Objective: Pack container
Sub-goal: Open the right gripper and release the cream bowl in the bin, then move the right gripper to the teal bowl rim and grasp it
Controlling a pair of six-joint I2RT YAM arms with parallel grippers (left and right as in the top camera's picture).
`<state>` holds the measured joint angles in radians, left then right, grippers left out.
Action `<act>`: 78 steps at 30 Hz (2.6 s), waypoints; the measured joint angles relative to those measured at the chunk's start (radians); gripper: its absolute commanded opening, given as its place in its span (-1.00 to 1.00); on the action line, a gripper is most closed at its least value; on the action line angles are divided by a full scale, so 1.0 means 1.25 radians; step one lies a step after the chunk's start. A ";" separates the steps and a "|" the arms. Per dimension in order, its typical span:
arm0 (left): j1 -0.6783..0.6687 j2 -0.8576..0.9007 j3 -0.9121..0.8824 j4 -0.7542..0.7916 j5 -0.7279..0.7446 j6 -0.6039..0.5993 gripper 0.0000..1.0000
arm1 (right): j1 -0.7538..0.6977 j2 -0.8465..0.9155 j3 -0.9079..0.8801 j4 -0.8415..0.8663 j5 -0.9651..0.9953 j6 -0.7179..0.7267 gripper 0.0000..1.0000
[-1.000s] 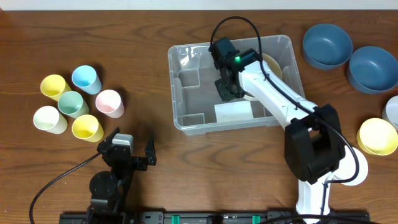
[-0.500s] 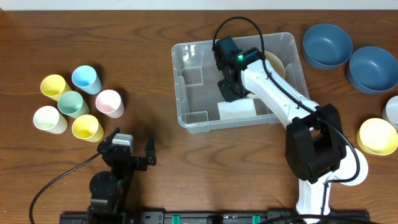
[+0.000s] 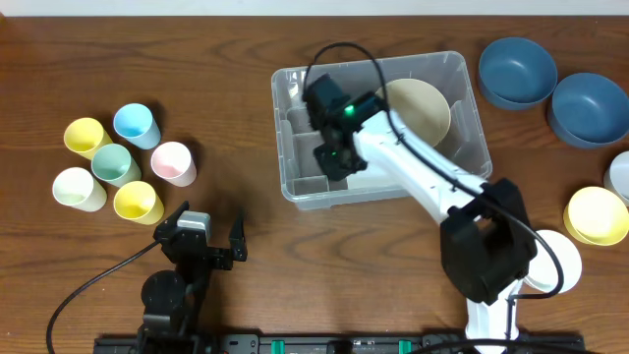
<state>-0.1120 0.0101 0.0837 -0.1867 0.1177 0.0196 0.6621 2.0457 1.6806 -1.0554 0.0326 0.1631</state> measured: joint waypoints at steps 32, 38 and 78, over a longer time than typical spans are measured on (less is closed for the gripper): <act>0.000 0.000 0.000 0.000 0.000 0.000 0.96 | 0.093 0.000 0.001 0.319 -0.010 0.341 -0.82; 0.000 0.000 0.000 0.000 0.000 0.000 0.96 | 0.093 0.002 0.001 0.357 -0.004 0.370 -0.84; 0.000 0.000 0.000 0.000 0.000 0.000 0.96 | -0.350 -0.139 0.257 -0.066 0.166 0.195 -0.15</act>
<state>-0.1120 0.0101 0.0837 -0.1867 0.1177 0.0196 0.2241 1.8725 2.0018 -1.1381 0.2405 0.4068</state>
